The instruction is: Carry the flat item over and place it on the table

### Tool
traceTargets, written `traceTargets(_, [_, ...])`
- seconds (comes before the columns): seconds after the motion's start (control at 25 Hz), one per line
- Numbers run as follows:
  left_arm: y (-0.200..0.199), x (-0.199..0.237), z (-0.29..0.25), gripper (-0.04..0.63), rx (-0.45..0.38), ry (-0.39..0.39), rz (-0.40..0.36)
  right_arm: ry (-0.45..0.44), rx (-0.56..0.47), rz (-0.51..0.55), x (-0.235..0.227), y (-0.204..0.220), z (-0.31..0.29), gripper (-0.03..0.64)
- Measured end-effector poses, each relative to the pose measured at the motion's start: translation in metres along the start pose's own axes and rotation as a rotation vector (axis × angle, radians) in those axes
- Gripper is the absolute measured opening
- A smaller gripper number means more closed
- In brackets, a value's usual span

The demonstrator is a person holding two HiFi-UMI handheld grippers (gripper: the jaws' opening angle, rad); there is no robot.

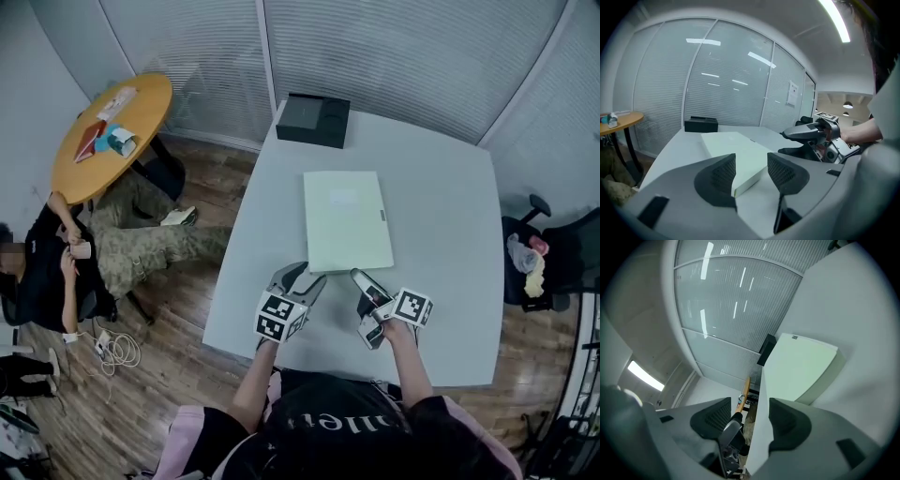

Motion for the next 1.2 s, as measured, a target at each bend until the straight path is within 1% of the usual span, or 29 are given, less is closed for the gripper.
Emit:
traceTargets(0.08, [-0.005,-0.010,0.017,0.221,-0.027,0.007,-0.010,-0.026,0.013,0.081,0.018,0.002,0.005,0.214])
traceTargets(0.16, [-0.010,-0.023,0.033,0.203,-0.051,0.014,-0.018,-0.028,0.027,0.146,0.033,0.006,0.013,0.192])
traceTargets(0.24, [-0.014,-0.036,0.047,0.186,-0.076,0.016,-0.025,-0.011,0.043,0.218,0.043,0.011,0.023,0.176])
traceTargets(0.32, [-0.017,-0.049,0.059,0.172,-0.099,0.014,-0.036,-0.007,0.058,0.282,0.054,0.016,0.033,0.163])
traceTargets(0.44, [-0.022,-0.069,0.077,0.114,-0.143,-0.007,-0.050,-0.035,0.061,0.343,0.069,0.024,0.051,0.158])
traceTargets(0.56, [-0.028,-0.089,0.089,0.104,-0.181,-0.023,-0.056,-0.054,0.061,0.392,0.077,0.030,0.072,0.140])
traceTargets(0.72, [-0.029,-0.119,0.102,0.095,-0.215,-0.042,-0.054,-0.028,0.081,0.495,0.082,0.044,0.101,0.140])
traceTargets(0.8, [-0.031,-0.132,0.108,0.086,-0.233,-0.054,-0.048,-0.028,0.089,0.519,0.084,0.051,0.114,0.140])
traceTargets(0.96, [-0.034,-0.162,0.115,0.075,-0.263,-0.075,-0.049,-0.057,0.096,0.537,0.085,0.065,0.144,0.136])
traceTargets(1.2, [-0.023,-0.212,0.114,0.070,-0.264,-0.081,-0.044,-0.073,0.113,0.549,0.079,0.088,0.191,0.133])
Point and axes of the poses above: the fingertips, and each gripper's own axes: z backward along the fingers, x to its left, y out of its underside, the point moved 3 cm from there along z, backward along the fingers, and after that the axes turned 13 degrees about x, right-handed, at the moved point
